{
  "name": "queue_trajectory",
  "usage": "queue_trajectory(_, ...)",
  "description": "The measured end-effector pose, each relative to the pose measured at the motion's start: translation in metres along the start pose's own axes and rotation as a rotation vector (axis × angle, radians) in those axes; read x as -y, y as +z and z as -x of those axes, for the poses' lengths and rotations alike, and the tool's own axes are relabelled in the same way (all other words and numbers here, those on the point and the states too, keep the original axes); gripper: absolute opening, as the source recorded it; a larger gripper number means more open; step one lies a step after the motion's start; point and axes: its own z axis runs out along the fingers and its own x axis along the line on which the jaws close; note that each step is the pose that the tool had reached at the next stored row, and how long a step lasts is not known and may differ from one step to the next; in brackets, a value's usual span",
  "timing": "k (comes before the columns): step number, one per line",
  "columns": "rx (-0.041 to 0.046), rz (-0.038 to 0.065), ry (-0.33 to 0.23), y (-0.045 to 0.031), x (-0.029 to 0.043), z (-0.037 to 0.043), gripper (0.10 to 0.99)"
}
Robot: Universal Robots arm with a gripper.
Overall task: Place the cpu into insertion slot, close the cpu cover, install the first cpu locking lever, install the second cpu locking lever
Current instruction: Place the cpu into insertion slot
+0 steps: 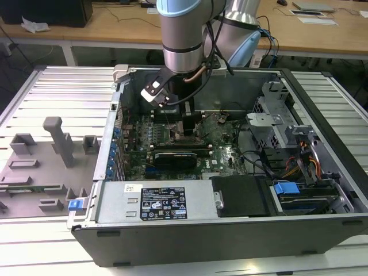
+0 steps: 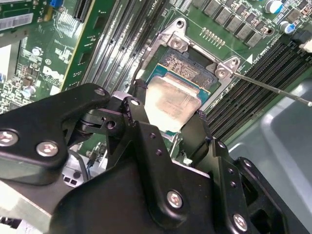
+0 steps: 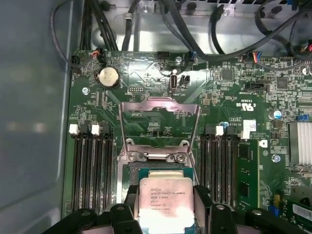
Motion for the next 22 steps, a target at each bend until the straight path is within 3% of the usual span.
queue_trajectory(7,0.0018,0.000,0.014,0.0125,0.0048,-0.0017,0.537)
queue_trajectory(12,0.0042,-0.001,0.042,0.0161,0.0052,-0.0022,0.537)
queue_trajectory(19,0.0011,0.000,0.017,0.0194,0.0045,-0.0060,0.537)
queue_trajectory(22,0.0006,0.000,0.013,0.0249,0.0052,-0.0062,0.537)
